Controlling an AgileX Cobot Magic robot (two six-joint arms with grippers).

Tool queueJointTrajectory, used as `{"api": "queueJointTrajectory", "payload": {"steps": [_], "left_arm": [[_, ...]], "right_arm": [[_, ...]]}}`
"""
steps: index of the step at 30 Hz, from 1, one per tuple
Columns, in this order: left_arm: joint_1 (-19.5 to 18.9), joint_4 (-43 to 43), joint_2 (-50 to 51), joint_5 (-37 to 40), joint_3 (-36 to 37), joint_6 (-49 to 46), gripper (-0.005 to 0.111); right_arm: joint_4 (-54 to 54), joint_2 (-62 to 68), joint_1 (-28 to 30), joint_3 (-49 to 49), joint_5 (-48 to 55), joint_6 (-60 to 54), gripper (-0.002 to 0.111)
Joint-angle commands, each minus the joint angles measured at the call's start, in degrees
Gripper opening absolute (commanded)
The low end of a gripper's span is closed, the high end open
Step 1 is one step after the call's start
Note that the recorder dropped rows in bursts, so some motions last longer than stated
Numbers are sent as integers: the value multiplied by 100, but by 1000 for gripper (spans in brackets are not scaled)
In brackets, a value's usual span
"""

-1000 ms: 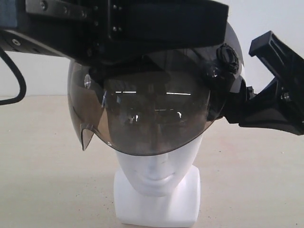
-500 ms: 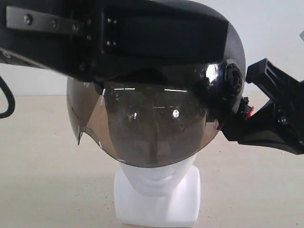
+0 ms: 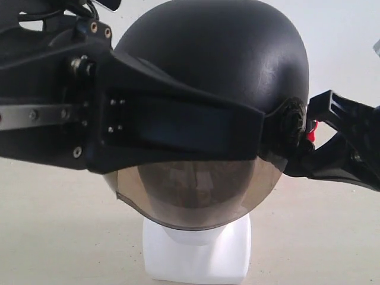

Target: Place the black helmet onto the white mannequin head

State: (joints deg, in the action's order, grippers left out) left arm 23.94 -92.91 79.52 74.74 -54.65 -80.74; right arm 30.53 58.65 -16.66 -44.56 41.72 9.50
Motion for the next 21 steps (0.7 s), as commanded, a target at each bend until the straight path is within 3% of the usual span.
{"api": "queueJointTrajectory", "payload": {"steps": [1, 6, 21], "left_arm": [[94, 538, 285, -934, 203, 269, 4], [279, 388, 285, -1247, 203, 241, 4], [279, -273, 285, -1423, 191, -25, 4]], "right_arm": [[-579, 38, 16, 118, 68, 25, 0], [-601, 74, 16, 118, -151, 46, 0], [-1266, 608, 16, -592, -606, 267, 0]]}}
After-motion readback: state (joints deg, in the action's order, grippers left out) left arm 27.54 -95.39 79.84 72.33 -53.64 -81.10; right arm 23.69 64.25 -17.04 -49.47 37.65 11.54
